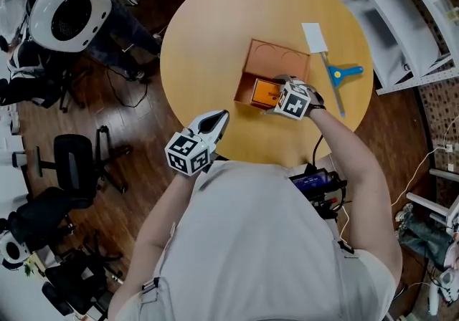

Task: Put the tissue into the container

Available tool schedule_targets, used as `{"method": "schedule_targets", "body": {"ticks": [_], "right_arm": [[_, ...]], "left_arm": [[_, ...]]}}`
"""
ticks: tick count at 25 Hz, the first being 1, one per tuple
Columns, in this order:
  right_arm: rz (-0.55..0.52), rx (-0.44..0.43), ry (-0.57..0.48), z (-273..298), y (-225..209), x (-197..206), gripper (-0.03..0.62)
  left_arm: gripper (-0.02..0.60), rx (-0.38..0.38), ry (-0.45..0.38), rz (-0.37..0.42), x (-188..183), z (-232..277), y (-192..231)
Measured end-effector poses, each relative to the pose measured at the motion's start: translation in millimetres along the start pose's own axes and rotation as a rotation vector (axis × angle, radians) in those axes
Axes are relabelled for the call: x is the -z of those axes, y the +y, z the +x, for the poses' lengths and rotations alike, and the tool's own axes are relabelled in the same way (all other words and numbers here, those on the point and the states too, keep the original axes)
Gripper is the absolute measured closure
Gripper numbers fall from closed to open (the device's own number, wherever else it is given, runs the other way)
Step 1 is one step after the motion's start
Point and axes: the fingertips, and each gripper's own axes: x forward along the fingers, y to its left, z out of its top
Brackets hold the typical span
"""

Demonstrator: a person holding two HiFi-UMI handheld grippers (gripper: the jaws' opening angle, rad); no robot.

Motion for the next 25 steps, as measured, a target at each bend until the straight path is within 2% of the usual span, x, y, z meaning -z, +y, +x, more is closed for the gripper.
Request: {"method": "schedule_targets", "body": {"ticks": [2, 5, 6, 8, 11, 17, 22, 25], "right_arm": [[0.055, 0.034, -0.106, -29, -2, -10, 0.173], [0.245, 0.079, -0.382, -89, -6, -27, 0.392], [0.323, 0.083, -0.483, -110, -6, -31, 0.443], [0.446, 0.091, -0.647, -149, -4, -31, 0.514], [0.510, 0.121, -0.783, -193, 3, -15, 0.595], [0.415, 0.106, -0.938, -228, 40, -14, 0.597], [0.391, 0.111, -0.951, -255, 52, 16, 0.597], [0.388, 0.116, -0.959, -256, 52, -3, 0.597]], "left_arm": [[0.581, 0.027, 0.005, 0.016, -2, 6, -5], [0.581, 0.066, 0.012, 0.039, -5, 14, -12], [0.581, 0.077, 0.015, 0.046, -6, 17, -15], [0.581, 0.099, 0.022, 0.059, -8, 24, -21], [0.581, 0.133, 0.026, 0.081, -14, 44, -36], [0.581, 0.154, 0.034, 0.127, -27, 59, -45], [0.581, 0.179, 0.060, 0.133, -10, 94, -76], [0.581, 0.180, 0.066, 0.145, -17, 84, -71]]}}
